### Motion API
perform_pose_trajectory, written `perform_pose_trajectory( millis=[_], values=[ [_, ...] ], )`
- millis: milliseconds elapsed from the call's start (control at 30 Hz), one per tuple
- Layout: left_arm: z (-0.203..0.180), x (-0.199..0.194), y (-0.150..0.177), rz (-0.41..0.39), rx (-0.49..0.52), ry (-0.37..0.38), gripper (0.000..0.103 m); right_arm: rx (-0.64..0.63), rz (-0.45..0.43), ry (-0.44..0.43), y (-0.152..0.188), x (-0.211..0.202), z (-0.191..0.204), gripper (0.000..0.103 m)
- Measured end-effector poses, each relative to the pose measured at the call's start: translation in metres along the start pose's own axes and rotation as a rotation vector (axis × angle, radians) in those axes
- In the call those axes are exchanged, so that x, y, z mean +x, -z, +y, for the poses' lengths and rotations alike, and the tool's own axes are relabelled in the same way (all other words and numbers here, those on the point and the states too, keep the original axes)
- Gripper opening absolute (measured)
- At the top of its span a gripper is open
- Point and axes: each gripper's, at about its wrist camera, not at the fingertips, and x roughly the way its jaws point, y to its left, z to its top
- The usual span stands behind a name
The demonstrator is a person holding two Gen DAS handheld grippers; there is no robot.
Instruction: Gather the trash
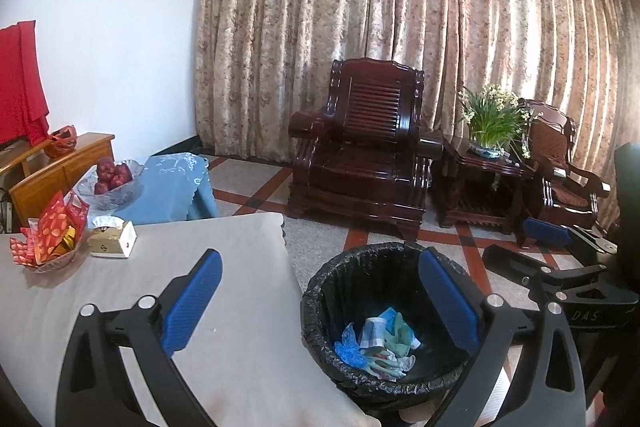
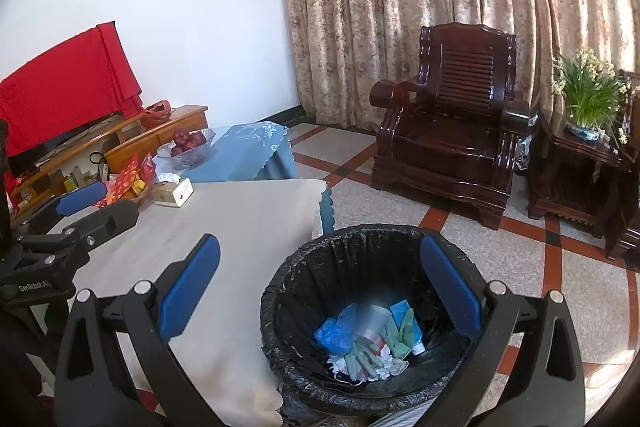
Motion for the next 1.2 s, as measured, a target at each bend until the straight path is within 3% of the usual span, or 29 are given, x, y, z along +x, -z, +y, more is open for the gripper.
perform_pose_trajectory(
  millis=[1200],
  values=[
    [0.0008, -0.0007, -0.0006, 0.002, 0.002, -0.002, 0.097, 0.001, 0.005, -0.007, 0.0013, 0.0028, 0.0059, 0.098]
  ],
)
